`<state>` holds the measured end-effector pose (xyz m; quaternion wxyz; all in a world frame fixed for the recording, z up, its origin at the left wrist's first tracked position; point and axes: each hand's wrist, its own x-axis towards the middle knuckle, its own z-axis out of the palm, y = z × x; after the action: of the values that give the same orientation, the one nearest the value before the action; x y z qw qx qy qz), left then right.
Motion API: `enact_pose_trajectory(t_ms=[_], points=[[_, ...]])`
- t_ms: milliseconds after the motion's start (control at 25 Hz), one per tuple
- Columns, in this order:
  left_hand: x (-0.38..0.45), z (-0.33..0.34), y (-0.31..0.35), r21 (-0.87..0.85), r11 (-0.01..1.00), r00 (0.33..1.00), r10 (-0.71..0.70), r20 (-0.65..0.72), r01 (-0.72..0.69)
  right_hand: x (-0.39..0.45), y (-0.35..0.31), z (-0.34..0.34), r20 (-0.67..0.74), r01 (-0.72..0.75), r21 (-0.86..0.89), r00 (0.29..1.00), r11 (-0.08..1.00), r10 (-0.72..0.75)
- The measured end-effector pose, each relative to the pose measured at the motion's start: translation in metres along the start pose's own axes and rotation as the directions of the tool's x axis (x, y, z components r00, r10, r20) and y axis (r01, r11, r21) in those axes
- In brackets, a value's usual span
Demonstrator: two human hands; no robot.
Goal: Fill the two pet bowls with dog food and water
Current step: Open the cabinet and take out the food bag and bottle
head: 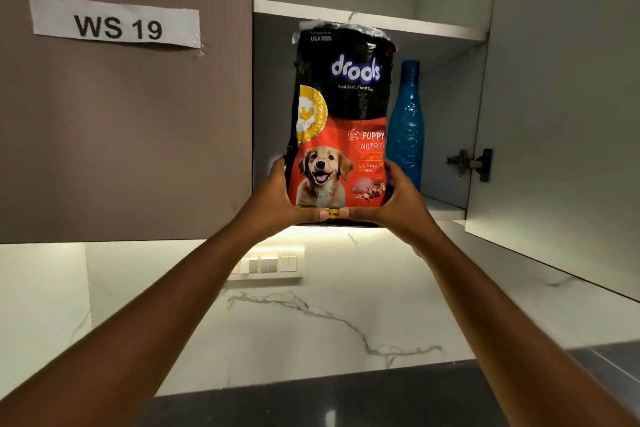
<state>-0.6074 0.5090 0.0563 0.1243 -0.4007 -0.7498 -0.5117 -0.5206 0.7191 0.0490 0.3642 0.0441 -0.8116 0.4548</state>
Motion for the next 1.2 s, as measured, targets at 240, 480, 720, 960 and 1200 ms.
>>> enact_pose_trajectory(t_ms=[240, 480, 720, 960, 1200], points=[[-0.077, -0.014, 0.017, 0.042, 0.998, 0.998, -0.048, 0.039, 0.046, -0.074, -0.029, 0.015, 0.06, -0.073, -0.09, 0.995, 0.993, 0.079], [-0.168, -0.015, -0.021, -0.024, 0.995, 0.988, -0.097, 0.123, 0.1, -0.158, -0.012, 0.056, 0.121, -0.083, -0.141, 0.988, 0.987, 0.1], [-0.279, 0.001, -0.091, -0.109, 0.966, 0.951, -0.207, 0.229, 0.236, -0.265, 0.044, 0.106, 0.196, -0.182, -0.055, 0.962, 0.982, 0.19], [-0.359, 0.035, -0.154, -0.101, 0.925, 0.901, -0.327, 0.284, 0.367, -0.343, 0.099, 0.15, 0.241, -0.321, -0.097, 0.911, 0.942, 0.336], [-0.401, 0.07, -0.205, 0.026, 0.914, 0.851, -0.387, 0.356, 0.405, -0.388, 0.142, 0.183, 0.248, -0.409, -0.145, 0.866, 0.901, 0.434]])
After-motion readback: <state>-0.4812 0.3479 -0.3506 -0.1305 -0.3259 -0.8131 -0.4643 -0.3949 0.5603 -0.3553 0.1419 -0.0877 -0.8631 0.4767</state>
